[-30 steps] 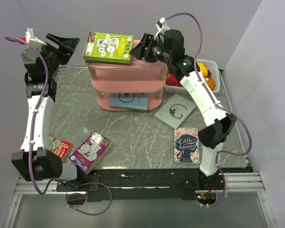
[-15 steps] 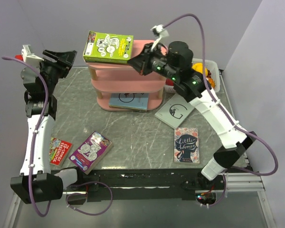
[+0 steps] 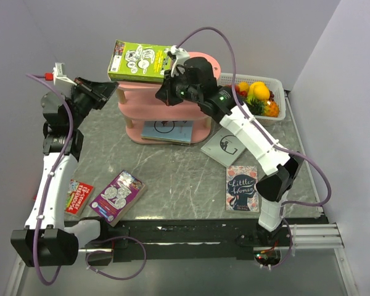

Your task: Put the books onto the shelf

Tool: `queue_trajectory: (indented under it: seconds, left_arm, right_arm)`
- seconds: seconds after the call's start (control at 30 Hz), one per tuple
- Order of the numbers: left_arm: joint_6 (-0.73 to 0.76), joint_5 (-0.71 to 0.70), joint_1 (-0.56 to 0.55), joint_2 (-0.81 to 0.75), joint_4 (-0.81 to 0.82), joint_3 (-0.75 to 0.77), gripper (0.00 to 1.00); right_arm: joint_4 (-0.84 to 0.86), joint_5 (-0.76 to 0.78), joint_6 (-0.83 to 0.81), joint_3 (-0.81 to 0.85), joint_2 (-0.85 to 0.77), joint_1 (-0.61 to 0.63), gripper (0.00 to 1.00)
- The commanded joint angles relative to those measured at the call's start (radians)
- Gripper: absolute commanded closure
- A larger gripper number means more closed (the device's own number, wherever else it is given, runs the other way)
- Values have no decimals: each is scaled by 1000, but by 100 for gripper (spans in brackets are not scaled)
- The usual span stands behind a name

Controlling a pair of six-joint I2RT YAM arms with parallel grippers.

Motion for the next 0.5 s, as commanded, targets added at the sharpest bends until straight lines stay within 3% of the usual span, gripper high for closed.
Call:
queue_trajectory:
  seconds: [0.0, 0.47]
  left_arm:
    - [28, 35, -12, 25, 36, 40, 92]
    - [14, 48, -13, 137, 67, 92, 94]
  right_arm:
    - [8, 57, -16, 79, -3, 0, 100]
    - [-76, 53, 1, 254, 109, -69, 100]
